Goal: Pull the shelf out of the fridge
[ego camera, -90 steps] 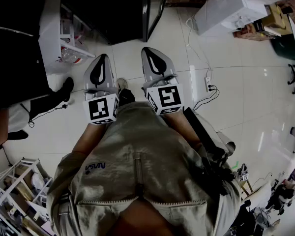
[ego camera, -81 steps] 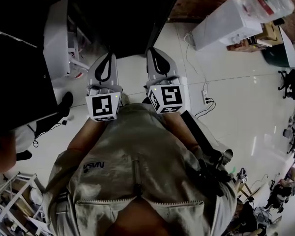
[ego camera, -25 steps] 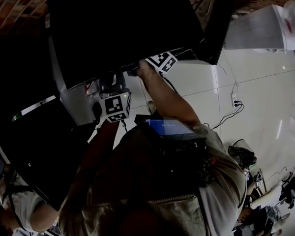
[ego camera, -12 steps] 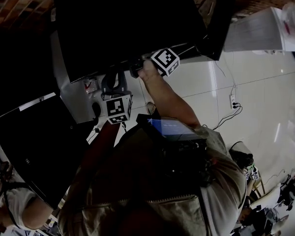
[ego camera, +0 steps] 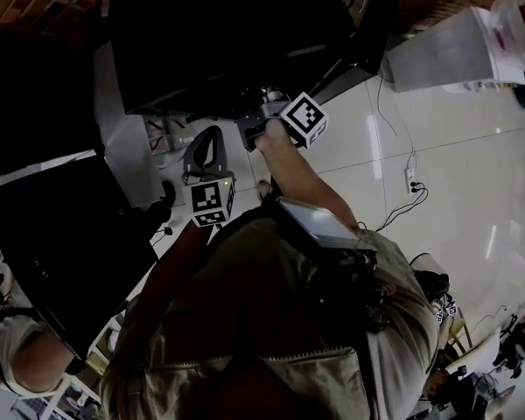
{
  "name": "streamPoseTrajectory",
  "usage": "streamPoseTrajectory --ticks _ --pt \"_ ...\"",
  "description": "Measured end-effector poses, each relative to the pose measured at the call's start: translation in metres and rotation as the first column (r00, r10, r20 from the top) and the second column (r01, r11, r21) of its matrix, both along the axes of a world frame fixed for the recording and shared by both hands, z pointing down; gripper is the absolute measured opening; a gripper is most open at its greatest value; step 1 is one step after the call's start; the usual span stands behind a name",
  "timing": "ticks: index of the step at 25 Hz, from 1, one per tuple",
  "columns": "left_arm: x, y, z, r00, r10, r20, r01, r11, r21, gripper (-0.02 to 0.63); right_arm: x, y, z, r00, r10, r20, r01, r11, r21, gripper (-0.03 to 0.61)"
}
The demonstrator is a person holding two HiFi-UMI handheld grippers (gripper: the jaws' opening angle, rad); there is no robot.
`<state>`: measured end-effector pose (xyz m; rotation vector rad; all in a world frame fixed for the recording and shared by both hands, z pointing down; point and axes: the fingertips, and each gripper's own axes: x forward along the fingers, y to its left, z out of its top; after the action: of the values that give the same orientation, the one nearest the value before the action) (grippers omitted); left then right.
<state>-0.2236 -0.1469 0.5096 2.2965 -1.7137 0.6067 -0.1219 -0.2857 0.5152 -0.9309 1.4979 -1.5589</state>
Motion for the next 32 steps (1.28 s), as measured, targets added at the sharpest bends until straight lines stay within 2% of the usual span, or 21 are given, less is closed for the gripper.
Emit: streamPoseTrajectory --ticks 7,12,18,23,32 --pt "-0.003 0.04 0.002 1.0 -0.01 0.016 0.01 1.0 0.008 0.006 0.01 0.04 -0.01 1.0 -0.022 0.008 0.022 1.0 0.007 0.008" --pt "-0.016 0.069 0.007 0.997 -0.073 0.009 0.073 0.997 0.0 0.006 0.02 0.072 -0.022 1.0 -0.026 0.016 0.026 1.0 0.012 0.008" --pt "-0.037 0.088 -0.007 0.991 -0.136 -0.015 0.136 0.988 0.072 0.006 0.033 0.11 -0.038 1.0 -0.021 0.021 0.02 0.999 0.035 0.009" --pt "-0.06 0.111 -0.027 0.977 -0.21 -0.035 0.213 0.969 0.127 0.006 0.048 0.143 -0.046 1.0 -0.016 0.006 0.015 0.999 0.038 0.012" --pt "-0.06 0.147 -0.056 0.977 -0.211 -0.037 0.214 0.952 0.22 0.006 0.067 0.201 -0.085 1.0 -0.013 0.025 0.011 0.995 0.098 0.012"
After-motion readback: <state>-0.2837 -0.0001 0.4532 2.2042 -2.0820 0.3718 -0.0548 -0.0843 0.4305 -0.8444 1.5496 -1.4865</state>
